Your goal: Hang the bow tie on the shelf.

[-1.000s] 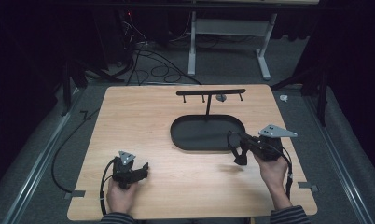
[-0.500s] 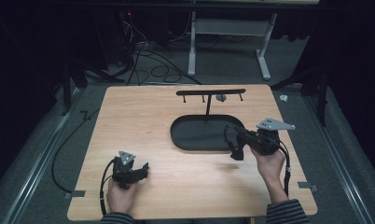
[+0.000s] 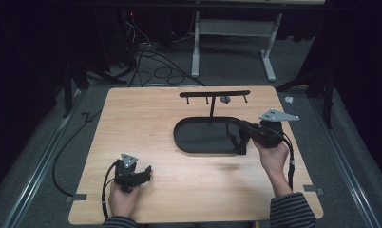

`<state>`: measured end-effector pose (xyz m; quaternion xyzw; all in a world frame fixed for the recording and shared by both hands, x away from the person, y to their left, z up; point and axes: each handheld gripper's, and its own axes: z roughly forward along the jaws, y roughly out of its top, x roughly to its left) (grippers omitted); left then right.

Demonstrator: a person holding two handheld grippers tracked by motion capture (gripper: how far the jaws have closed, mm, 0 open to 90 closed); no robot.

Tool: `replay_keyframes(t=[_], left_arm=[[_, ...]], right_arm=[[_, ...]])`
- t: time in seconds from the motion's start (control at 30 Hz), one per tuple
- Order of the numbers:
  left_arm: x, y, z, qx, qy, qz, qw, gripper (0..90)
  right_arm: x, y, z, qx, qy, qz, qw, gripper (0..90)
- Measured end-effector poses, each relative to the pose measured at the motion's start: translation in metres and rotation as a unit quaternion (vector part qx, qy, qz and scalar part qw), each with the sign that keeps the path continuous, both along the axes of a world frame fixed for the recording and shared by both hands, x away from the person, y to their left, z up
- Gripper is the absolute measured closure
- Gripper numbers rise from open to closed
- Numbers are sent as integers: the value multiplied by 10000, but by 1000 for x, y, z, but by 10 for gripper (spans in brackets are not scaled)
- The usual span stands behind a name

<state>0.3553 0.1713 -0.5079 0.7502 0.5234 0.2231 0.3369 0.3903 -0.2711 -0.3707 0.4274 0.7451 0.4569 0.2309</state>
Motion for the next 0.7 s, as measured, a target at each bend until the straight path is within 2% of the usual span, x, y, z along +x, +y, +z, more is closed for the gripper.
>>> replay_keyframes(t=[0.2,0.7], left_arm=[[0,0,0,1,0,-2,10000,233],[0,0,0,-4,0,-2,10000,233]], right_arm=[[7,1,7,-28,-51,-27,10000,900],[21,2,12,12,-50,-182,9998,900]])
